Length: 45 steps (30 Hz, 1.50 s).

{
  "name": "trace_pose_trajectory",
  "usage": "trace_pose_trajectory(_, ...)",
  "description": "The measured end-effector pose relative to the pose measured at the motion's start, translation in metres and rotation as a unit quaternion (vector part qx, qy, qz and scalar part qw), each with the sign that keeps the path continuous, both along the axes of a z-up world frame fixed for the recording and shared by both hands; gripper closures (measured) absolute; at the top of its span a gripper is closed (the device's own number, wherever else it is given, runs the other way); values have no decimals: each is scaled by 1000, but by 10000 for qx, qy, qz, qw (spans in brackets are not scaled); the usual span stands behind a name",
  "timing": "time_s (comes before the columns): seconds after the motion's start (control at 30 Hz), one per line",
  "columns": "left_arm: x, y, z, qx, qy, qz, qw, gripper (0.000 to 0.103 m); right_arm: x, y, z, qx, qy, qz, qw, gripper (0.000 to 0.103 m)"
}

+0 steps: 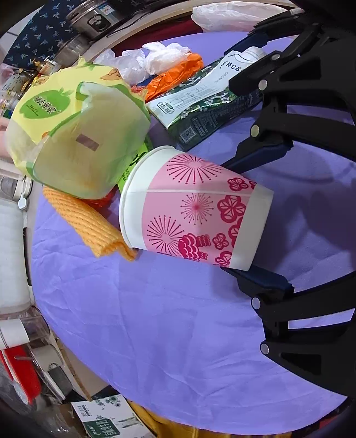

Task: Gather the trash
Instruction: 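Grasp the pink paper cup with the left tool while the right tool grasps the white-green milk carton, then carry the cup and carton over the white bin and open both tools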

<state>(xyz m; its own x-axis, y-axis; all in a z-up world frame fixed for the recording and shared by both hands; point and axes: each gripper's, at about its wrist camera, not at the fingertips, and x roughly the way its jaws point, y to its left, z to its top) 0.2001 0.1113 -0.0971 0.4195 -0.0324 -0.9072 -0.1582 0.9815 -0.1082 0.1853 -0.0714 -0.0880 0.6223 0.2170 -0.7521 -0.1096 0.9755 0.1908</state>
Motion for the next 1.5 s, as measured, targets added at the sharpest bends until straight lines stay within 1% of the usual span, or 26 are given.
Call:
trace_pose_trajectory(0.07,0,-1,1,-7,-32,-61,10000,44,1,2,-2,8,-27,48,10000,30)
trace_pose_trajectory(0.3,4,0,0,-46,-40,-150,9999,47,0,6,-4,-59,-109,229,9997,30)
trace_pose_trajectory(0.43,-1,-3,4,-73,-70,-213,9997,47,-2,6,-4,-162,-92,403,9990,35)
trace_pose_trajectory(0.53,-6,-7,6,-68,-76,-268,9996,48,-9,6,-2,-288,-39,425,9987,39)
trace_pose_trajectory(0.67,-13,-16,5,-83,-43,-412,9991,48,-19,5,-2,-566,121,231,9981,47)
trace_pose_trajectory(0.73,-16,-20,4,-84,-33,-471,9988,48,-22,-1,-4,-500,266,119,9983,49)
trace_pose_trajectory(0.77,-17,-23,4,-80,-27,-505,9987,48,-23,-4,-5,-427,328,65,9985,49)
trace_pose_trajectory(0.83,-18,-26,3,-58,-19,-514,9987,48,-23,-8,-6,-361,311,27,9989,49)
trace_pose_trajectory(1.0,-16,-27,1,-5,-18,-444,9990,48,-15,-8,-6,-273,64,24,9996,42)
trace_pose_trajectory(1.1,-13,-23,0,-41,-5,-401,9992,48,-7,-8,-8,-170,40,63,9998,39)
trace_pose_trajectory(1.3,-11,-20,0,-10,-15,-398,9992,48,-1,-5,-13,-122,96,109,9998,40)
trace_pose_trajectory(1.5,-15,-22,7,-48,-60,-414,9991,48,-14,-8,1,-130,-69,56,9999,42)
